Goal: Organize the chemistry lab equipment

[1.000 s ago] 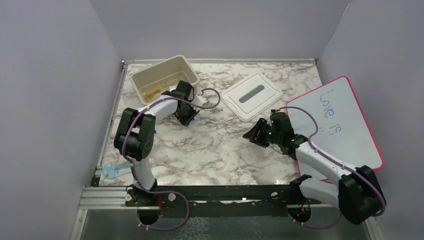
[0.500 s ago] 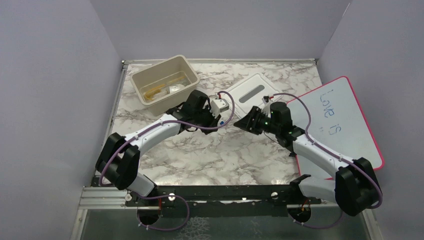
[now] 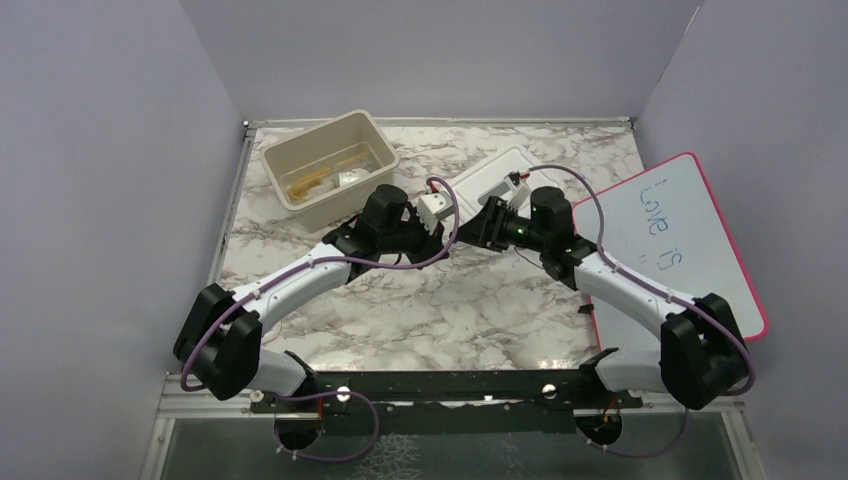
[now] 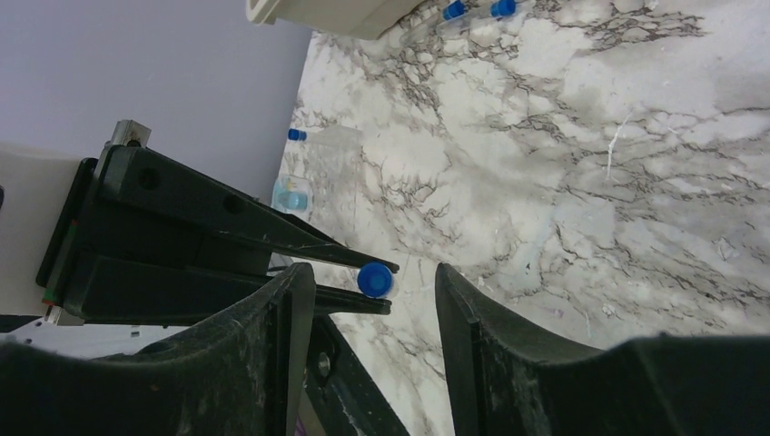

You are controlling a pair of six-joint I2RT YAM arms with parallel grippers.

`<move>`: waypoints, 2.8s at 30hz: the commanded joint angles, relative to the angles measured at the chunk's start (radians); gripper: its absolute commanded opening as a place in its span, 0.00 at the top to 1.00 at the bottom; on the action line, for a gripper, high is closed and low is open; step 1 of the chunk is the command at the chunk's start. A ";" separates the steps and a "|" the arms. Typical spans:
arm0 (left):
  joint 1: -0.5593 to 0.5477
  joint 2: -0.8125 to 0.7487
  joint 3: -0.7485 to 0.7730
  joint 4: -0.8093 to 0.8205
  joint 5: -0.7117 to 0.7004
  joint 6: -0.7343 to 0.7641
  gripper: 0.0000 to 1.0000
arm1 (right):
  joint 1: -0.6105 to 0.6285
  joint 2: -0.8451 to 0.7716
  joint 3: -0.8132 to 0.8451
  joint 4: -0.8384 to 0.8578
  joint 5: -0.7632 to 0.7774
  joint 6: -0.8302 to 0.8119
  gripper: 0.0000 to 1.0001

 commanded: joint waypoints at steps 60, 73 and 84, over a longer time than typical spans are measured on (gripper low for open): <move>-0.001 -0.546 0.496 -0.215 -1.332 0.233 0.25 | 0.757 0.900 1.121 -0.207 0.947 -0.663 0.83; -0.012 -0.571 0.484 -0.145 -1.426 0.355 0.24 | 0.806 0.989 1.187 -0.215 0.948 -0.673 0.84; -0.031 -0.587 0.465 -0.109 -1.465 0.397 0.23 | 0.831 1.027 1.173 -0.180 0.997 -0.681 0.84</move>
